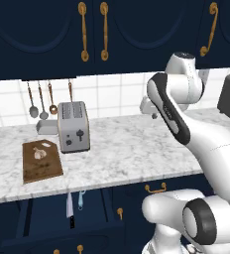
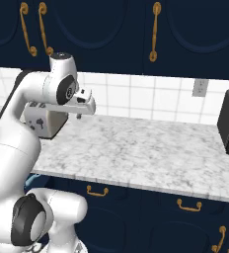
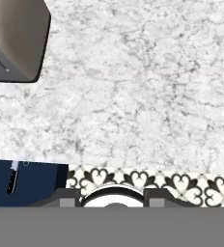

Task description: Place the appropriate cutting tool for cutting the garlic skin on the cutting board.

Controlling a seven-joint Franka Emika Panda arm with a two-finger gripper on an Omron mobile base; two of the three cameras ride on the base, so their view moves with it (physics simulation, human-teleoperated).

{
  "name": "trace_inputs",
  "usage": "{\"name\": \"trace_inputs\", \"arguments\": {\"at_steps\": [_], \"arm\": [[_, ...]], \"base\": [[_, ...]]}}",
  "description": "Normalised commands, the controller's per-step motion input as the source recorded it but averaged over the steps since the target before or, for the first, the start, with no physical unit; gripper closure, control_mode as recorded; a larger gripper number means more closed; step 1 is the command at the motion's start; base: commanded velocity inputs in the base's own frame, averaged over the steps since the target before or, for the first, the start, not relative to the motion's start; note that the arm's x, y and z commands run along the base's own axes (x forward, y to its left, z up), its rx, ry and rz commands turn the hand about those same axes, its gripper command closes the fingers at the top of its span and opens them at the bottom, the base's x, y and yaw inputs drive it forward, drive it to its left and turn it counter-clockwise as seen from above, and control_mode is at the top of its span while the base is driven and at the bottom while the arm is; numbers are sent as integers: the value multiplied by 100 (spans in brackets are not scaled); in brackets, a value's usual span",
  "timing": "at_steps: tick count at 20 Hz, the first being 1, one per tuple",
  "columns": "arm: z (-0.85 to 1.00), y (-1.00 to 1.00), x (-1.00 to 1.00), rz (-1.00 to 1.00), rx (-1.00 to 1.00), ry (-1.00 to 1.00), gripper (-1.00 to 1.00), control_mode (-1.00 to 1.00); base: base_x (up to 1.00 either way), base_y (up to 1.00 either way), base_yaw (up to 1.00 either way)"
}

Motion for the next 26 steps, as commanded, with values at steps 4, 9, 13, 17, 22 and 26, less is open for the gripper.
{"name": "trace_inputs", "arguments": {"at_steps": [4, 9, 13, 17, 22, 26], "arm": [[-11, 11, -66, 0, 4, 0, -100, -100], [-39, 74, -100, 0, 3, 0, -100, -100], [-53, 100, -66, -3, 4, 0, -100, -100], [-57, 100, -39, -8, 3, 2, -100, -100], [-71, 100, -31, -7, 0, 1, -100, -100], [-66, 100, -8, -14, 0, 1, -100, -100]], "base": [[0, 0, 0], [0, 0, 0], [0, 0, 0], [0, 0, 0], [0, 0, 0], [0, 0, 0]]}}
